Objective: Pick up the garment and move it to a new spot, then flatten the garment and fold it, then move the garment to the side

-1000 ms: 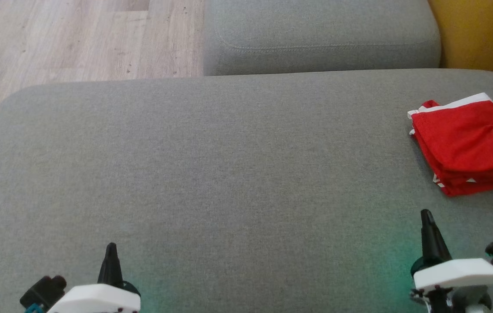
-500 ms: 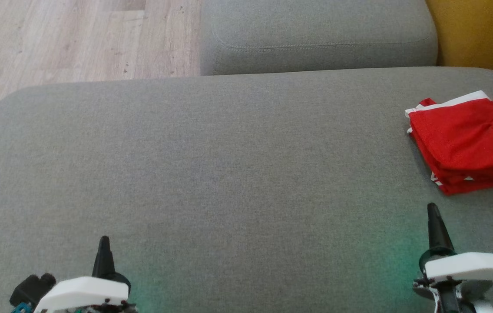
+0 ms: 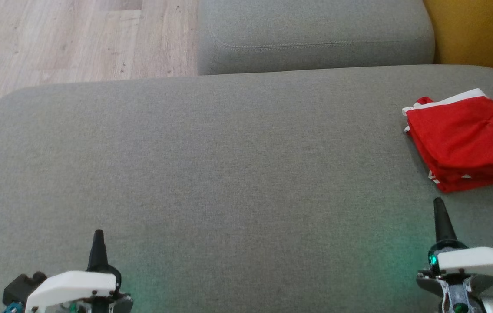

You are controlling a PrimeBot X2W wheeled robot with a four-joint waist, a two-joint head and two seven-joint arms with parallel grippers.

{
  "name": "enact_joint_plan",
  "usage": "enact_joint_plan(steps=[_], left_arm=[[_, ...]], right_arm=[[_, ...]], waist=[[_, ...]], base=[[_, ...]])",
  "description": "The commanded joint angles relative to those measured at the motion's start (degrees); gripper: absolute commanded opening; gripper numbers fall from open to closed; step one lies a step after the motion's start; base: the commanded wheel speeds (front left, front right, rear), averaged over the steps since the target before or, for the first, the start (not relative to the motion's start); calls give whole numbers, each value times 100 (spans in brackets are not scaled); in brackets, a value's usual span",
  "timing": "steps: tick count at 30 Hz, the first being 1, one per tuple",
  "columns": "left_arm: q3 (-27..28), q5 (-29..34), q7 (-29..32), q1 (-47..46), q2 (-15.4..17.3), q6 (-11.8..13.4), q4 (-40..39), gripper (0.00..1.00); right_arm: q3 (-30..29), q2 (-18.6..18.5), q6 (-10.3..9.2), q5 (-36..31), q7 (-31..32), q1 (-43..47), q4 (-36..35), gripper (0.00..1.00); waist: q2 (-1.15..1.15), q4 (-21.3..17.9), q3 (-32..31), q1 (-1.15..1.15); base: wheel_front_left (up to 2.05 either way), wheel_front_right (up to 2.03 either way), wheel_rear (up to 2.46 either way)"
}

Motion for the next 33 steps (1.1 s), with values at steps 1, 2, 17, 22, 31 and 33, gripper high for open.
enact_joint_plan(steps=[1, 2, 17, 22, 31, 33], left_arm=[[252, -144, 66, -312, 10, -77, -159, 0], [280, -189, 82, -320, 1, -93, -159, 0], [696, -855, 327, -436, -135, -331, -150, 0], [835, -1077, 408, -475, -181, -411, -147, 0], [1085, -1474, 555, -545, -263, -553, -142, 0], [1141, -1563, 588, -561, -281, -585, -141, 0]], right_arm=[[40, -119, -3, 225, 40, -345, -175, 0], [33, -119, -3, 292, 51, -354, -175, 0], [-77, -120, -3, 1298, 217, -486, -172, 0], [-114, -120, -4, 1632, 273, -530, -171, 0], [-183, -118, -4, 2231, 374, -610, -169, 0], [-198, -118, -4, 2365, 397, -628, -169, 0]], waist=[[0, -6, 2, 0], [0, -10, 3, 0], [0, -63, 16, 0], [0, -81, 20, 0], [0, -112, 28, 0], [0, -120, 29, 0]], base=[[0, 0, 0], [0, 0, 0], [0, 0, 0], [0, 0, 0], [0, 0, 0], [0, 0, 0]])
